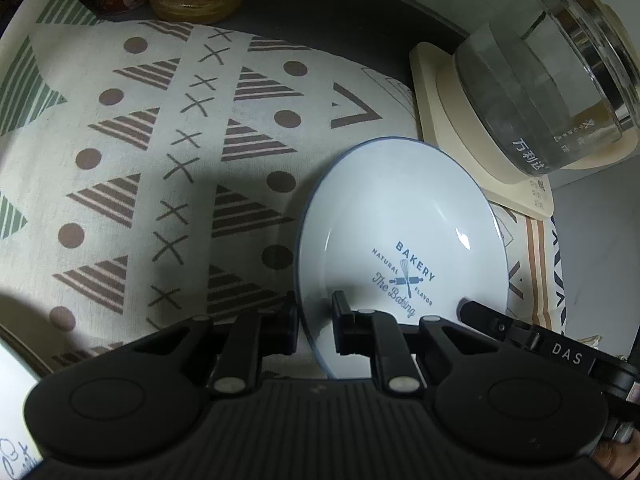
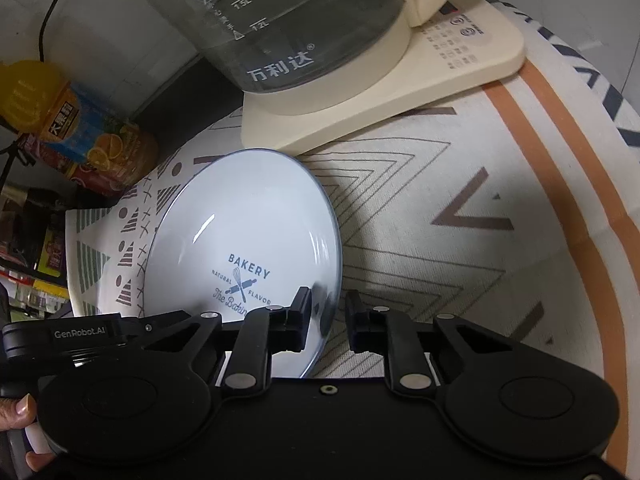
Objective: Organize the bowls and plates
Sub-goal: 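Close both grippers on the 'BAKERY' plate's rim, then lift the 'BAKERY' plate up with both grippers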
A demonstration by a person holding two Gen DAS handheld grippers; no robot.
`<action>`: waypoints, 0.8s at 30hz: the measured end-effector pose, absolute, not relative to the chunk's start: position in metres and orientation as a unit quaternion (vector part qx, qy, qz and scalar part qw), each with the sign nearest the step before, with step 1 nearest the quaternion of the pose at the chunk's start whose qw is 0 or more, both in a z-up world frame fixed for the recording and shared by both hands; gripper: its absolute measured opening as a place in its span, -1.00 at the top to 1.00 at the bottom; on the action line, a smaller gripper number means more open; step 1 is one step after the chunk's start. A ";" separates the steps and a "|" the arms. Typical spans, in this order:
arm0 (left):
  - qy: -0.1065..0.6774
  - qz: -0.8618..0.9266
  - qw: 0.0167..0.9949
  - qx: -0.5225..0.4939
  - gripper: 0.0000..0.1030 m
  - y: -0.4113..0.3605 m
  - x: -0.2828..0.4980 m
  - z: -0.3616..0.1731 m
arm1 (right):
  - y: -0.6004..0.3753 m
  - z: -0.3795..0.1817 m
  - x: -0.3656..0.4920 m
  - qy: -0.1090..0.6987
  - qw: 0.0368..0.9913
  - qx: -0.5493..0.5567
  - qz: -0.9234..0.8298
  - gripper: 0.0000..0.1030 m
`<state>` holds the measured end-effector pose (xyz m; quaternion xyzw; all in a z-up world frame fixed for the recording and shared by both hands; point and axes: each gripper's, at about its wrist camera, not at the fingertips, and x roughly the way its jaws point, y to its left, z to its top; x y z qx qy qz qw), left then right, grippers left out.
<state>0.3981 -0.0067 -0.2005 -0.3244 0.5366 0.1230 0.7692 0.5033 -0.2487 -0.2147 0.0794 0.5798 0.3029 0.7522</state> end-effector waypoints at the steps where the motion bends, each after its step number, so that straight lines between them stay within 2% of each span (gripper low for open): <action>1: 0.535 0.123 0.769 -0.327 0.72 -0.006 0.398 -0.201 | -0.247 -0.215 0.504 0.579 0.752 0.077 0.304 0.70; 11: 0.507 0.121 0.786 -0.332 0.78 -0.001 0.390 -0.174 | -0.248 -0.192 0.499 0.550 0.769 0.067 0.318 0.79; 24: 0.450 0.122 0.821 -0.330 0.78 -0.003 0.374 -0.123 | -0.247 -0.140 0.486 0.495 0.797 0.062 0.341 0.78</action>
